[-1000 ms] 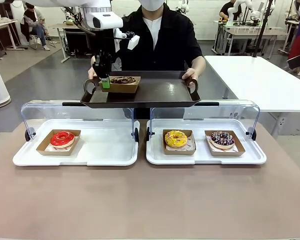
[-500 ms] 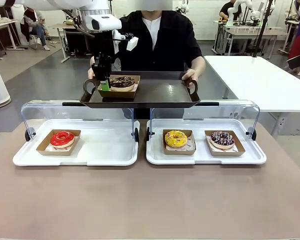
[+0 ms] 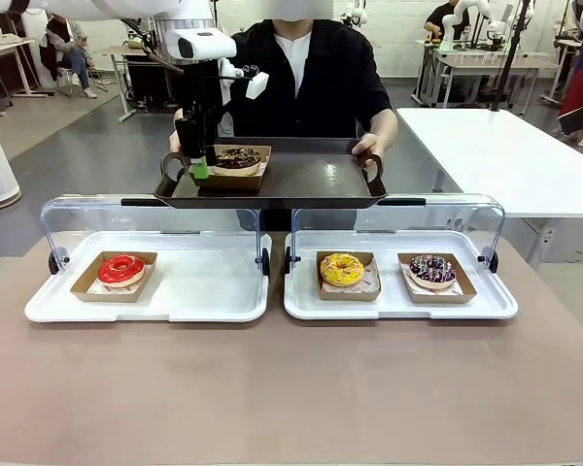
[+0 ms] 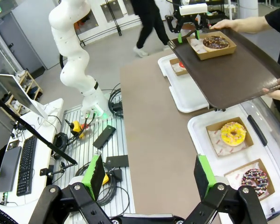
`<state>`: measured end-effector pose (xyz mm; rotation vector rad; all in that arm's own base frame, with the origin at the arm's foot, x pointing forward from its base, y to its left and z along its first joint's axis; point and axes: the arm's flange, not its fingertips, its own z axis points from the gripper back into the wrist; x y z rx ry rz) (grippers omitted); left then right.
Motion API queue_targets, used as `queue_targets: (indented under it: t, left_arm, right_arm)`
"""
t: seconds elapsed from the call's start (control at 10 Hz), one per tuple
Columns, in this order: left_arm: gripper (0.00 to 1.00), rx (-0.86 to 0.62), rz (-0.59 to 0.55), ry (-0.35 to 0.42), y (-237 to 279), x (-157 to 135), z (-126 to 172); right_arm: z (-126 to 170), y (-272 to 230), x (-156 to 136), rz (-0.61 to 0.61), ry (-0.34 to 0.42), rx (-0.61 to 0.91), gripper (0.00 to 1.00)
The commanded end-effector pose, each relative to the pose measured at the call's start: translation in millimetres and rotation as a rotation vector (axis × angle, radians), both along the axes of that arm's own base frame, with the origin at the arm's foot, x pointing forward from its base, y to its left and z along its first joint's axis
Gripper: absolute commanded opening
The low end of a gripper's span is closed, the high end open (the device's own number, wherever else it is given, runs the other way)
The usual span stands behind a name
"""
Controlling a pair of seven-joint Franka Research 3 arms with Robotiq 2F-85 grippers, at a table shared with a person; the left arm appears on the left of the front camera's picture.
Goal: Provide the desired donut to the person.
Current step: Place the picked Paper togo box onto the Handle tray extended by the person.
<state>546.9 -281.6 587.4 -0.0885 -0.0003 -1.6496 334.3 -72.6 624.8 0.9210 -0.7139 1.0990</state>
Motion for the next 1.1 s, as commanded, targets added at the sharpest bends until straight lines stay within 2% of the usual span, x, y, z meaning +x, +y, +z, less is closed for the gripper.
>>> queue_targets:
  t: [0.0,0.3,0.7,1.0]
  left_arm:
    - [1.00,-0.025,0.002,0.018,5,-4,2]
    - [0.98,-0.025,0.002,0.018,6,-6,4]
    - [1.00,-0.040,0.003,0.004,11,-12,11]
    - [1.00,-0.085,-0.017,-0.053,27,-31,36]
  right_arm:
    - [0,0,0,0.009,-0.001,0.012,1.00]
    - [0,0,0,0.009,-0.001,0.012,1.00]
    - [0,0,0,0.009,-0.001,0.012,1.00]
    - [0,0,0,0.009,-0.001,0.012,1.00]
